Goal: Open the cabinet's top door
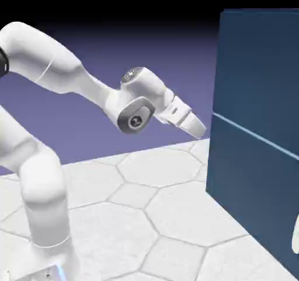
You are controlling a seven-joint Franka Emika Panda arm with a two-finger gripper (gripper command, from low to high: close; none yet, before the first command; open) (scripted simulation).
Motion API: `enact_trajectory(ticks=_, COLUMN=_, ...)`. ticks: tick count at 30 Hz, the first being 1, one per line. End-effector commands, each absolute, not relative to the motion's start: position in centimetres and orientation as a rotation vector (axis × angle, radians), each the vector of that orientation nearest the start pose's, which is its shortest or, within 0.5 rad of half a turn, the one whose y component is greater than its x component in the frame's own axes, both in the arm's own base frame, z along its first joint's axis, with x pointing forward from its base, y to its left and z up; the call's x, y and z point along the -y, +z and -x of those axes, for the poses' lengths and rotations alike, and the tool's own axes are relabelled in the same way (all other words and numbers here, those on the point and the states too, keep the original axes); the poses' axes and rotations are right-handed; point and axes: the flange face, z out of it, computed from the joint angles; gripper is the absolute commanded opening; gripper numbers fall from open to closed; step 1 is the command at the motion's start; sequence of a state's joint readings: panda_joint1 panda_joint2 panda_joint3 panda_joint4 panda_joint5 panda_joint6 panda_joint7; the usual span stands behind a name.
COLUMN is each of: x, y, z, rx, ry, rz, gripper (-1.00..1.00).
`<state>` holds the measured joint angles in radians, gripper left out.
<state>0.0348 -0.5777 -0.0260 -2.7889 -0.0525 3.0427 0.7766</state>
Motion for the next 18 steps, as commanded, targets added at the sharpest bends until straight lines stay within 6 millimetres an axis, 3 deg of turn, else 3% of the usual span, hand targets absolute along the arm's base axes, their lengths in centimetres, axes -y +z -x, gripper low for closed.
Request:
enact_trajectory(ticks=1, x=-0.9, y=48.4, z=-39.4, rx=-0.908, ry=-1.109, rz=2.440, gripper=0.00)
enact_trajectory(ticks=10, x=-1.5, y=58.2, z=-39.7, rx=-0.766, ry=-1.351, rz=2.239, gripper=0.00)
enact_trajectory(ticks=18, x=0.0, y=65.3, z=-38.7, rx=-0.667, ry=-1.516, rz=2.049, gripper=0.00)
